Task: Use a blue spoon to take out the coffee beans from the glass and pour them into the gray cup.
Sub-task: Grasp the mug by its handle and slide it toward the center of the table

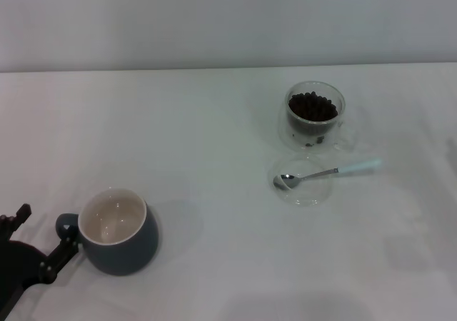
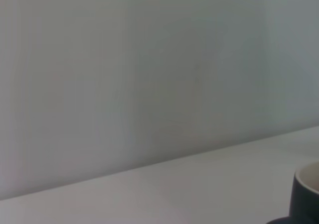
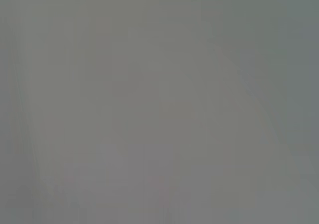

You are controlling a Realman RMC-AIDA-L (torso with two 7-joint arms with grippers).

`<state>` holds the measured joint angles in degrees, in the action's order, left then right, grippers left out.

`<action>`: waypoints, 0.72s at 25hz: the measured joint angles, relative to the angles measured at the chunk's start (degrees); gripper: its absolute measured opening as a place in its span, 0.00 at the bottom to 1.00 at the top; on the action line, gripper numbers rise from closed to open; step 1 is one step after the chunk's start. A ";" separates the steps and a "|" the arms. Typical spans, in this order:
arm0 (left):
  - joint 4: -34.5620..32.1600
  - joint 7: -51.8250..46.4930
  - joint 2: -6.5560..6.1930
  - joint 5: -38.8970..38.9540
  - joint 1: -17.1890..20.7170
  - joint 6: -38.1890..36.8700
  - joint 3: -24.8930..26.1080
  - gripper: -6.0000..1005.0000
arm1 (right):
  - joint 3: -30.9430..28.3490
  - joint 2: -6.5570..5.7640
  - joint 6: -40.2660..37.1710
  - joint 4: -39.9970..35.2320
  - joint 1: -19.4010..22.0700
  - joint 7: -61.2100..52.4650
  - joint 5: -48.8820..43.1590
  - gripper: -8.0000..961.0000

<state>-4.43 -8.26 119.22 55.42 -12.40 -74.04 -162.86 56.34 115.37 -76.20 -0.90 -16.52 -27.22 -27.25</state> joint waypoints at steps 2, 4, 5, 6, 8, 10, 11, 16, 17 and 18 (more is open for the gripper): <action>0.02 0.00 0.00 -0.02 -0.21 0.09 0.00 0.82 | 0.00 0.01 -0.02 0.27 0.00 -0.02 0.00 0.79; 0.02 0.01 -0.01 -0.19 -0.51 0.19 0.00 0.80 | 0.00 0.02 -0.07 0.65 0.00 -0.09 0.00 0.79; 0.01 0.03 0.05 -0.35 -0.62 0.27 0.01 0.80 | 0.00 0.02 -0.07 0.65 0.00 -0.09 0.00 0.79; -0.04 0.05 0.08 -0.38 -0.63 0.32 0.00 0.79 | 0.00 0.03 -0.14 0.73 0.00 -0.13 0.00 0.79; -0.33 -0.06 0.13 -0.48 -0.79 0.59 0.00 0.78 | 0.01 0.03 -0.57 0.77 0.00 -0.17 -0.01 0.79; -0.59 -0.33 0.14 -0.57 -0.91 0.67 0.01 0.76 | 0.06 0.03 -1.20 0.84 0.00 -0.20 -0.05 0.79; -0.82 -0.44 0.14 -0.60 -0.91 0.69 0.00 0.75 | 0.08 0.03 -1.42 0.88 0.00 -0.20 -0.07 0.79; -1.63 -0.44 0.21 -0.56 -1.00 0.79 0.06 0.61 | 0.09 0.03 -1.94 0.90 -0.02 -0.21 -0.08 0.79; -1.85 -0.45 0.21 -0.49 -1.05 0.81 0.12 0.49 | 0.08 0.03 -2.16 0.90 -0.04 -0.21 -0.08 0.79; -1.97 -0.46 0.22 -0.46 -1.09 0.83 0.16 0.46 | 0.09 0.03 -2.30 0.90 -0.05 -0.21 -0.09 0.79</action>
<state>-6.40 -8.72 119.44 54.96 -13.50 -73.20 -162.71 56.43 115.40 -78.50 0.01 -16.57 -27.42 -27.34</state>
